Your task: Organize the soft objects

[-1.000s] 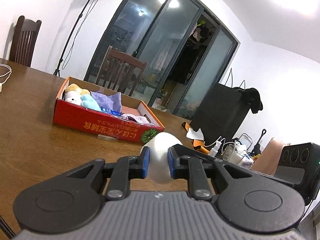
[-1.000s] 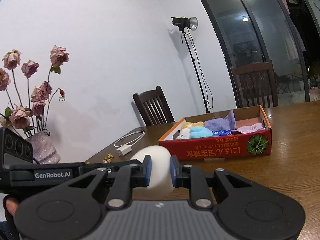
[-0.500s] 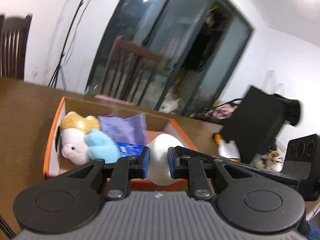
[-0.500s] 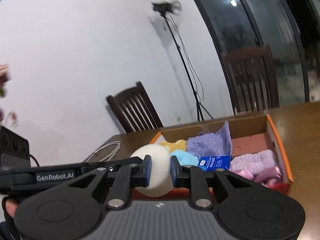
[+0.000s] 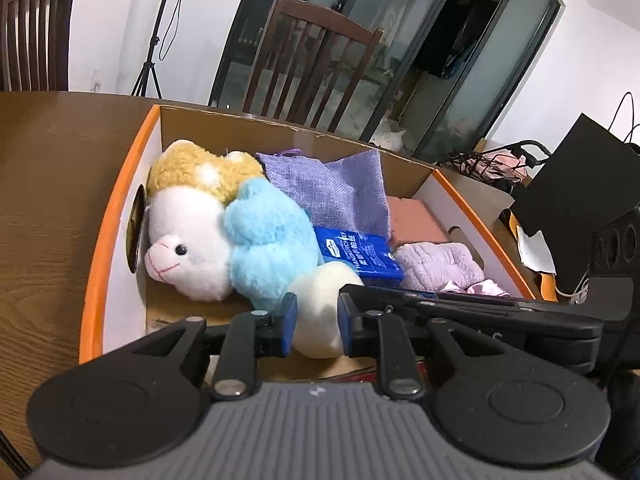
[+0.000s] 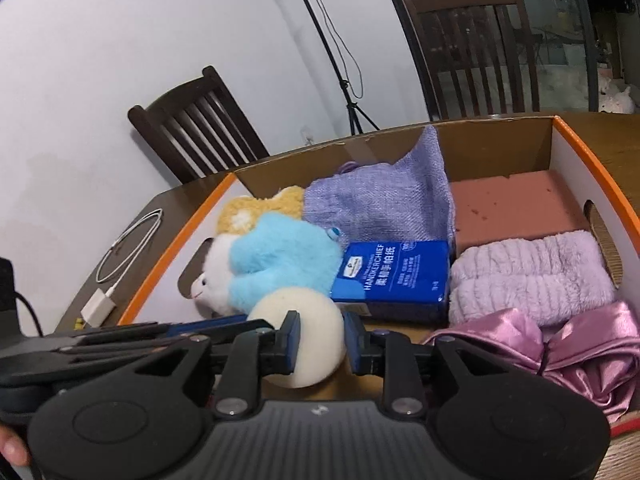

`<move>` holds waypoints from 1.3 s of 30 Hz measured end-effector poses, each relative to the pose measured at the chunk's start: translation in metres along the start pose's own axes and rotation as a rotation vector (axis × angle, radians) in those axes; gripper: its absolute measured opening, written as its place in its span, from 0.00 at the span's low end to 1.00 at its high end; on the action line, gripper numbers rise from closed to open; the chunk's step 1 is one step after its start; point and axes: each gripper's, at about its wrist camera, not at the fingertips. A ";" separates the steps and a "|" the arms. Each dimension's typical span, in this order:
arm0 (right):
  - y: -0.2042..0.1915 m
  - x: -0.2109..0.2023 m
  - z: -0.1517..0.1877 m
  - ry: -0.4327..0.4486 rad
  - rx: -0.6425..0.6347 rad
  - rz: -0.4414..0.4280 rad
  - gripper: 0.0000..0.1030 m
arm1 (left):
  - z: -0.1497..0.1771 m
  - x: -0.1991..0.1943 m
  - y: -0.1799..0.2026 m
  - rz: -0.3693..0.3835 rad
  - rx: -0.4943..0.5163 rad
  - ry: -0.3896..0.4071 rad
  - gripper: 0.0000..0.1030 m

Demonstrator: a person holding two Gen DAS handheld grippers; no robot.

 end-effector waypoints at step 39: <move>-0.050 -0.242 0.094 0.627 -0.342 0.321 1.00 | 0.103 -0.230 0.071 -0.424 0.172 0.667 1.00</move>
Point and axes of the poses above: each gripper's, at about its wrist camera, not at the fingertips, and x roughly the way its jaws point, y to its right, z to its underside, and after that the axes turned 4 degrees about -z, right-handed
